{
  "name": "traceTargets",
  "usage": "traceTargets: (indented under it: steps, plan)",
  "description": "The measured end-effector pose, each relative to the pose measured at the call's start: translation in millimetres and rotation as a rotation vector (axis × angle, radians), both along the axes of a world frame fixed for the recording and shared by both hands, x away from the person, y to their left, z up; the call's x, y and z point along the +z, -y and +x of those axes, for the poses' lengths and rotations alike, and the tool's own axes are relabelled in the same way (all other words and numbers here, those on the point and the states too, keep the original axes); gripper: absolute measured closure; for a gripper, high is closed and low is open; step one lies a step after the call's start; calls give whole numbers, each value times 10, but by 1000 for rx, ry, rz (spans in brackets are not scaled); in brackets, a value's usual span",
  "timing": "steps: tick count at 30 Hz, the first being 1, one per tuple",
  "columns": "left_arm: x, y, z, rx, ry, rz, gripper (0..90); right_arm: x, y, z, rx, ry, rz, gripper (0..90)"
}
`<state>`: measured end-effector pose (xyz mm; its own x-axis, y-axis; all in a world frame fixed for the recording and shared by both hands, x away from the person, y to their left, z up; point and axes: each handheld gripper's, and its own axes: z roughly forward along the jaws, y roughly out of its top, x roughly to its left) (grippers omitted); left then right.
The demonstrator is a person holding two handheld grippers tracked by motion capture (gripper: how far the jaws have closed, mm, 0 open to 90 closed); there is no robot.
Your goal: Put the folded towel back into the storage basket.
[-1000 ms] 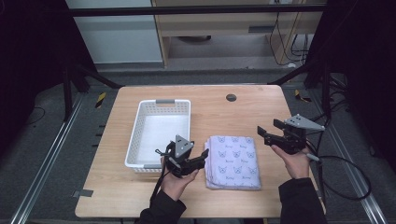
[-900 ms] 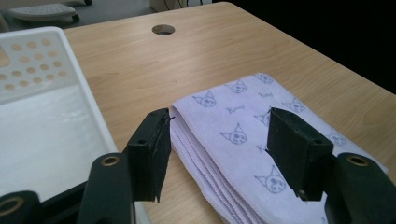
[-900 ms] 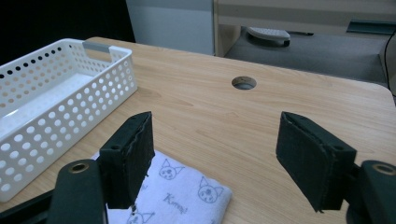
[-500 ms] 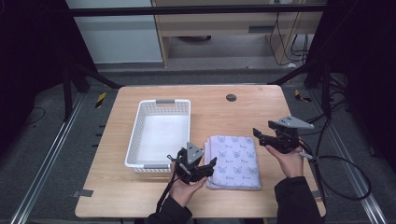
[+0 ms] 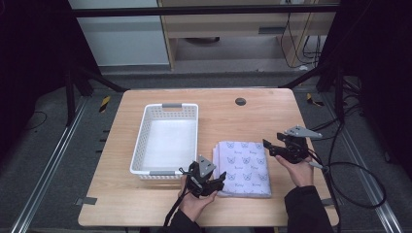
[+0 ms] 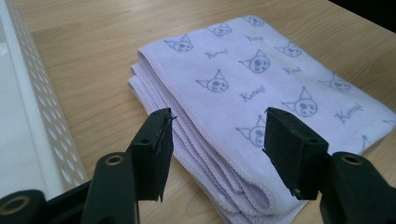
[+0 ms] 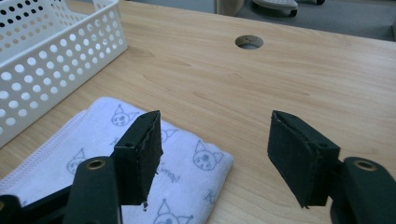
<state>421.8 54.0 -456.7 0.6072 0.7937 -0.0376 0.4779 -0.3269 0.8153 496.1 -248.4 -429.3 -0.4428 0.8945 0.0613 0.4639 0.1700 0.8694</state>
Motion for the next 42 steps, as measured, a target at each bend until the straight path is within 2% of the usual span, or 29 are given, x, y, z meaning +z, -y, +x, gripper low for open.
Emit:
traceTargets:
  steps: [6,7,9,19,26,29,37,42]
  plan:
    - [-83,30,-29,-7,-14,19,425,-116,-19,23,1,-33,-8,365]
    - [-96,38,-32,-5,-19,23,427,-150,-28,26,1,-43,2,370]
    - [-124,49,-36,5,-25,32,436,-192,-35,36,4,-49,-8,373]
    - [-243,79,-24,15,-62,28,440,-373,-76,108,7,-103,-9,400]
    - [-321,98,-3,10,-79,46,423,-493,-92,157,2,-144,2,429]
    - [-352,102,-12,18,-100,41,414,-549,-102,175,3,-164,-7,435]
    - [-418,119,2,25,-100,43,380,-633,-123,196,7,-194,-10,458]
    - [-449,115,26,38,-121,24,338,-651,-132,198,6,-202,-16,476]
